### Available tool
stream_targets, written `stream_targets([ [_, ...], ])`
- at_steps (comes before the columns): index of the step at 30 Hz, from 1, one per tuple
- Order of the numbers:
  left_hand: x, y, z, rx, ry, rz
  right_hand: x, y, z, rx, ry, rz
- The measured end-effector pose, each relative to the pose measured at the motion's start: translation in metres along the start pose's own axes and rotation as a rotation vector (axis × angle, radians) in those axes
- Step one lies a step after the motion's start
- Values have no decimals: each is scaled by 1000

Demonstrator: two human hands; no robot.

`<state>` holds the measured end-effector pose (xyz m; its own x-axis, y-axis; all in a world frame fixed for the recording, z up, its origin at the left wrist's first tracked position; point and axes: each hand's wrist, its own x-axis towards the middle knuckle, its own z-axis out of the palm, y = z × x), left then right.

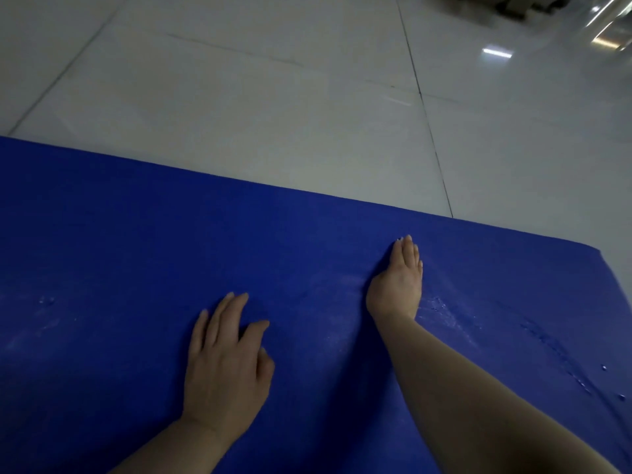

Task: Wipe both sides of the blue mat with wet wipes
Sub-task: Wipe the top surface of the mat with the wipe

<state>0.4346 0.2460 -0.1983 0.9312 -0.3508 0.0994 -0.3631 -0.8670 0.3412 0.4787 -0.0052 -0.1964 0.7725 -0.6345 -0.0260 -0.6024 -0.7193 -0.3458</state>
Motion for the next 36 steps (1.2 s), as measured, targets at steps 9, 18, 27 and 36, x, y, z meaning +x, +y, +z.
stream_targets([
  [9,38,-7,14,7,-150,87,2,-1,3,98,45,41],
  [18,42,-9,11,14,-187,84,-2,-110,27,-109,-260,-860],
  [27,42,-9,11,15,-177,101,49,-96,22,-70,-109,-255],
  [36,44,-8,11,-11,-168,102,72,-15,-15,-210,-34,-219],
])
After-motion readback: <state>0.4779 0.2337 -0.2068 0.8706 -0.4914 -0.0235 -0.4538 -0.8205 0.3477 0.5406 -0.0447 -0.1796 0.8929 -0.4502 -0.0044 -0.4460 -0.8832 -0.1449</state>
